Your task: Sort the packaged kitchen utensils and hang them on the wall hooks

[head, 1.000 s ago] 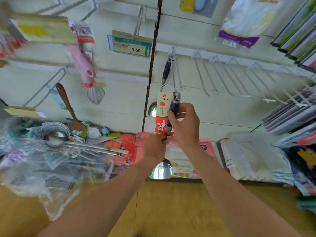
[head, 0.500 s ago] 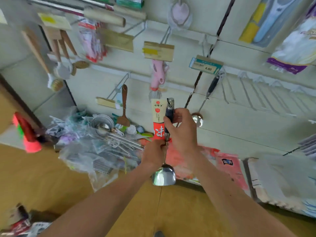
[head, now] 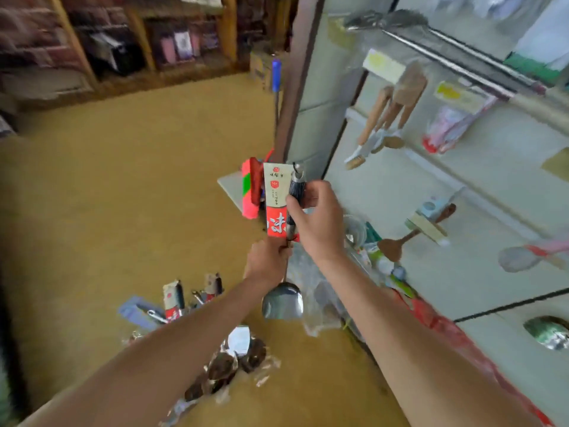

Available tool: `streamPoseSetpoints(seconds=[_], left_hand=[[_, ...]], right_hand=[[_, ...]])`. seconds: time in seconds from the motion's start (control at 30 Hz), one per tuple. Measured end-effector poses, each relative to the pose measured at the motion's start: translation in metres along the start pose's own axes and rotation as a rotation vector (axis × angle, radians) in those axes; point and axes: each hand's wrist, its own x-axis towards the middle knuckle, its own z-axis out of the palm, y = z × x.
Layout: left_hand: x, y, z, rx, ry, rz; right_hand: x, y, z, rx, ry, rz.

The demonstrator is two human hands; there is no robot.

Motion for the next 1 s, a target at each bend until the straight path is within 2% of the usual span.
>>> streamPoseSetpoints(seconds=[0.2,0.43,0.57,0.73,1.0], left_hand=[[0.009,-0.109,-0.087,0.003,0.153,-0.19],[0.003,-0.235,-0.118,-0.066,0.28,-0.492],[-0.016,-0.299,-0.097,-0.173,0.323,-0.685],[-0.042,-0.345,-0.05,-0.261,0.347,-0.853],[-0.053,-0.422,0.056,-0.683,0.428,-1.058]], right_hand=[[0.002,-0.038,0.153,0.062,-0.269,-0.091],[-0.028,-0.025,0.311,0.102,-0.557,-0.111],[-0.07,0.006,0.377,0.084,-0.726,-0.096],[-0.127,0.054,0.422,-0.025,-0.94,-0.121],[-0.196,0.137,0.477,-0.262,-1.201,-0.295]])
